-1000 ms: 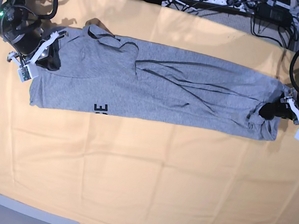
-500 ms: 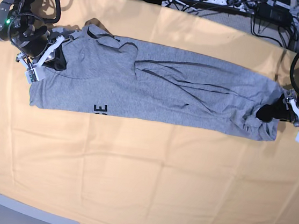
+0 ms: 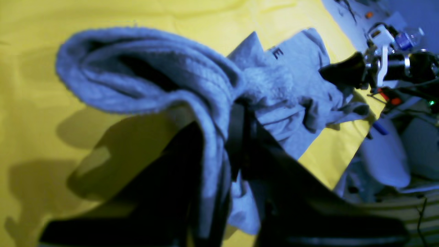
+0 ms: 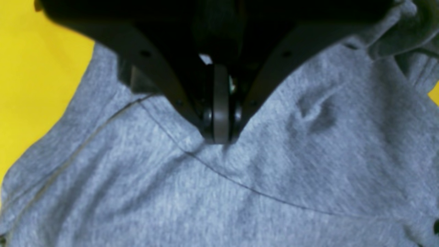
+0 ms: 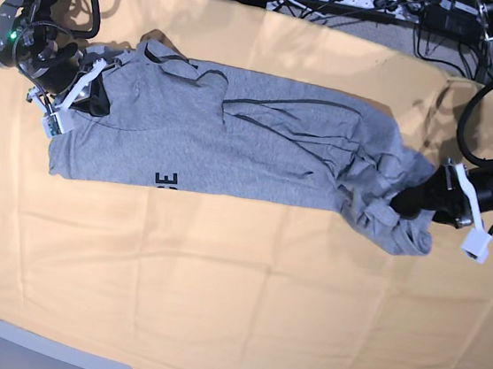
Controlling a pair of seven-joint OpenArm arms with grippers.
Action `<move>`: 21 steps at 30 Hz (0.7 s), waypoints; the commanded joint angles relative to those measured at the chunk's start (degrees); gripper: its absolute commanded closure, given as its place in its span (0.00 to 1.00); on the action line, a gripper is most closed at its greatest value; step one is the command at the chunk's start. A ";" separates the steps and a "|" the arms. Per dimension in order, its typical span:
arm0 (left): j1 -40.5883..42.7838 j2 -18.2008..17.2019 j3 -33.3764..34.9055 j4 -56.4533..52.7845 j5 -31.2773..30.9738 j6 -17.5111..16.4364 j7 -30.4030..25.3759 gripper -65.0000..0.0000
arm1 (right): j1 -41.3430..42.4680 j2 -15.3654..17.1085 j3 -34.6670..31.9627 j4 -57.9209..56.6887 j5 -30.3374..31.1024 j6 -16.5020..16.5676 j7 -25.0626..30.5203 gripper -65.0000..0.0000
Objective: Layout the t-shirt on the table in an organized manner, then fold the t-shirt properly
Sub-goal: 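Lift and fold the held end over toward the right gripper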
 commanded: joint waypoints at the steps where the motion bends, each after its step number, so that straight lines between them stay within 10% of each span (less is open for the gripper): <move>1: -0.94 -0.07 0.63 0.83 -1.47 -0.28 -1.06 1.00 | 0.26 0.50 0.15 0.39 -0.20 -0.07 -0.59 1.00; 21: -1.09 14.93 10.25 0.83 0.76 -0.28 -1.06 1.00 | 0.11 0.50 0.15 0.39 -0.22 -0.07 -1.73 1.00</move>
